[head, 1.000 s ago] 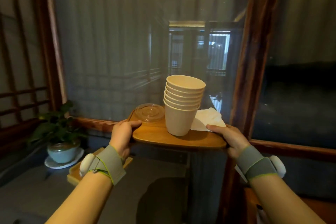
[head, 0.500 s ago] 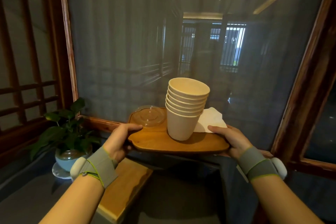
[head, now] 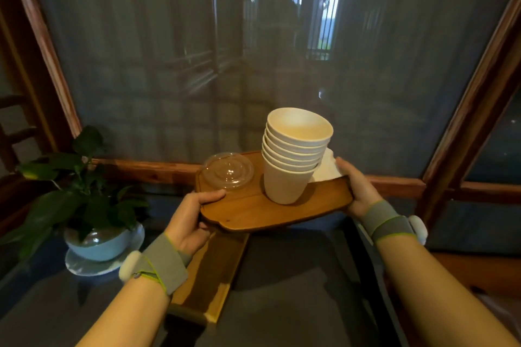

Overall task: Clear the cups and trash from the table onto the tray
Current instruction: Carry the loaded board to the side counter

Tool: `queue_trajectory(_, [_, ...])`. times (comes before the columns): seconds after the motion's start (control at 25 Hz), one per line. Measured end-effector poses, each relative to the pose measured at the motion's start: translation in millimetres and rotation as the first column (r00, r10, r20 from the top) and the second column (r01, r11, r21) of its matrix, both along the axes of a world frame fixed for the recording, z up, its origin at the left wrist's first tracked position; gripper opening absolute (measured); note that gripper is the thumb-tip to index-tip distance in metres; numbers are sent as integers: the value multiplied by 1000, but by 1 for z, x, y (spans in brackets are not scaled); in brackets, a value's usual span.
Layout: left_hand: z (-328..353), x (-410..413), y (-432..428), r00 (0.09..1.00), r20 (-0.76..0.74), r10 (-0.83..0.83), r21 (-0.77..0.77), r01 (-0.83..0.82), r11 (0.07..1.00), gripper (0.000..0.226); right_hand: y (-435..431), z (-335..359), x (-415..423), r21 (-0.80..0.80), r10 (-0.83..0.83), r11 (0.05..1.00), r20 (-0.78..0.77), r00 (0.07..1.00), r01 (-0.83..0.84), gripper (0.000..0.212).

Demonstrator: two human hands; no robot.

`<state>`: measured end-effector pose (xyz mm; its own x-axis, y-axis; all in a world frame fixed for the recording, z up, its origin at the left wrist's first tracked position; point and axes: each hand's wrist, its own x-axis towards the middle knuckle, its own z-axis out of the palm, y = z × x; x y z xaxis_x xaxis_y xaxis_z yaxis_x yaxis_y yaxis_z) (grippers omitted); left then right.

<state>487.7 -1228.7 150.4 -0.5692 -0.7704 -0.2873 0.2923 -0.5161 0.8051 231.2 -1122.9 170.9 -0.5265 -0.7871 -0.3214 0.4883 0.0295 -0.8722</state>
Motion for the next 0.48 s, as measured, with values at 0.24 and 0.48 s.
queue_trajectory(0.24, [-69,0,11,999,31,36,141,-40,989,12,13,-94,36,-64,-22,997,235,972,38,18])
queue_trajectory(0.48, [-133,6,33,996,81,-38,184,22,983,35,24,-147,49,44,-56,998,232,971,47,40])
